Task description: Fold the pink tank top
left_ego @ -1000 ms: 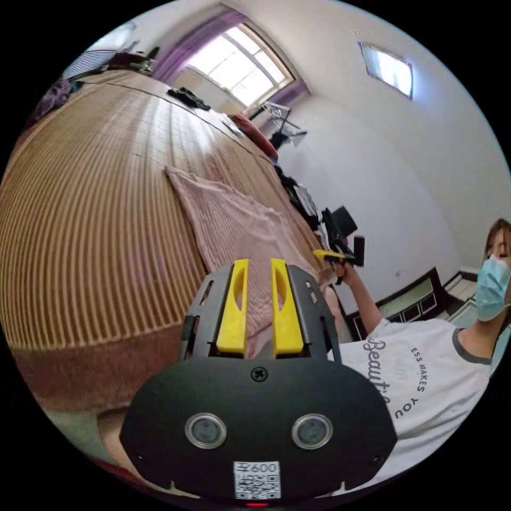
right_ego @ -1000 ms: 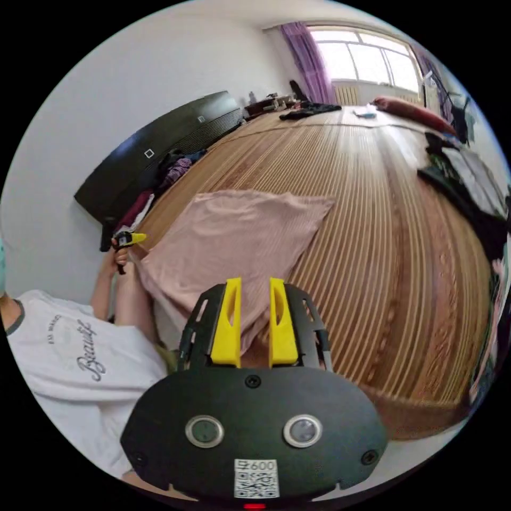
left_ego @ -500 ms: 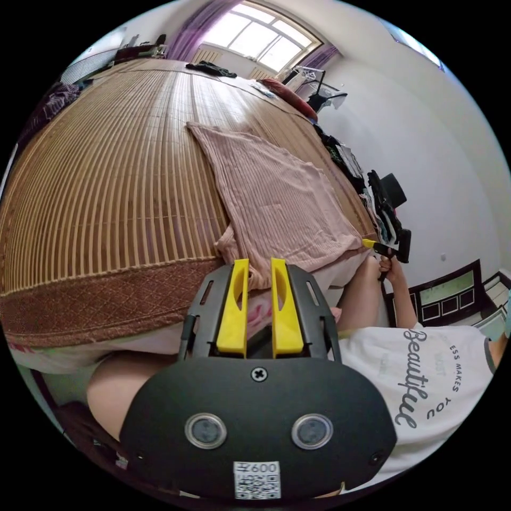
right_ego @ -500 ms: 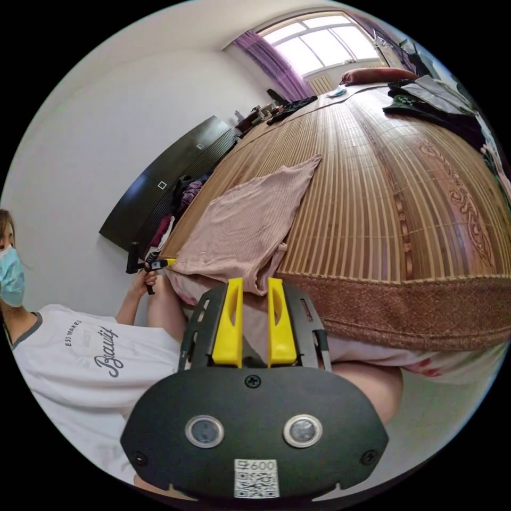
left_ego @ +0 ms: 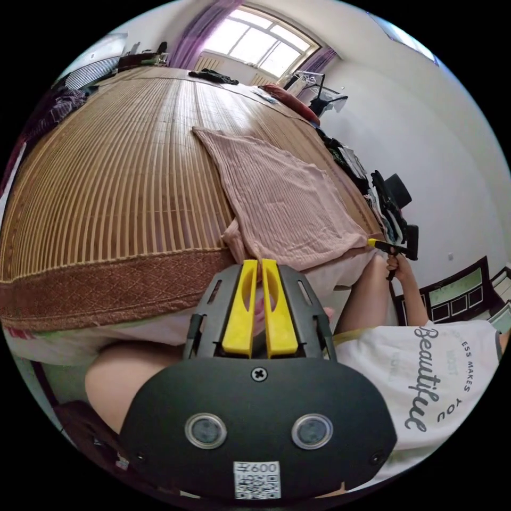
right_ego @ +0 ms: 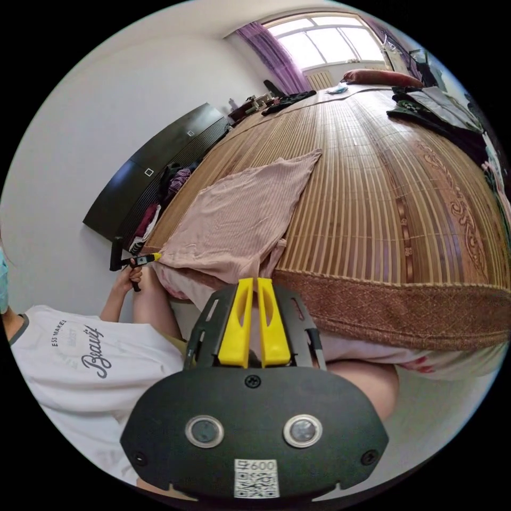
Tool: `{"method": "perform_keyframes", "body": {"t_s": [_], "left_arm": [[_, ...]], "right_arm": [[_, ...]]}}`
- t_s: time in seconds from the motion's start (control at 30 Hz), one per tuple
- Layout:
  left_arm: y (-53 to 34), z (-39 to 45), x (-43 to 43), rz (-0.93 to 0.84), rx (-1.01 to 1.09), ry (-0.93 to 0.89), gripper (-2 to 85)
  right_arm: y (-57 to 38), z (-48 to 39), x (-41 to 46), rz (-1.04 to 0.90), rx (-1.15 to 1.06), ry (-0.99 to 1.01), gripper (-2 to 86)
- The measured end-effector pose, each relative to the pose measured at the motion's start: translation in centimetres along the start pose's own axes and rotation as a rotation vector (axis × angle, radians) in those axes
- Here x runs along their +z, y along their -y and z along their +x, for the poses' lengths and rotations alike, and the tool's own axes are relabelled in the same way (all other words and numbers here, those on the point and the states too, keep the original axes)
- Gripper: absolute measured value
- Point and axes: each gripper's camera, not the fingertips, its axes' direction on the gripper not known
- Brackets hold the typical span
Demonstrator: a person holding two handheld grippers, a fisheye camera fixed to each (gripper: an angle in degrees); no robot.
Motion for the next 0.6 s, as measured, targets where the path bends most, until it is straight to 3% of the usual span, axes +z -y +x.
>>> {"method": "perform_keyframes", "body": {"t_s": [0.33,0.6], "left_arm": [[-6.8,-8.4,-5.0,0.137,-0.033,-0.150,1.8],[-13.8,-12.0,-4.1,0.093,0.061,-0.151,1.9]], "right_arm": [[-2.9,4.9,-5.0,-0.003,0.035,-0.145,-0.8],[-8.3,11.8,-8.6,0.019,0.093,-0.004,-0.8]]}}
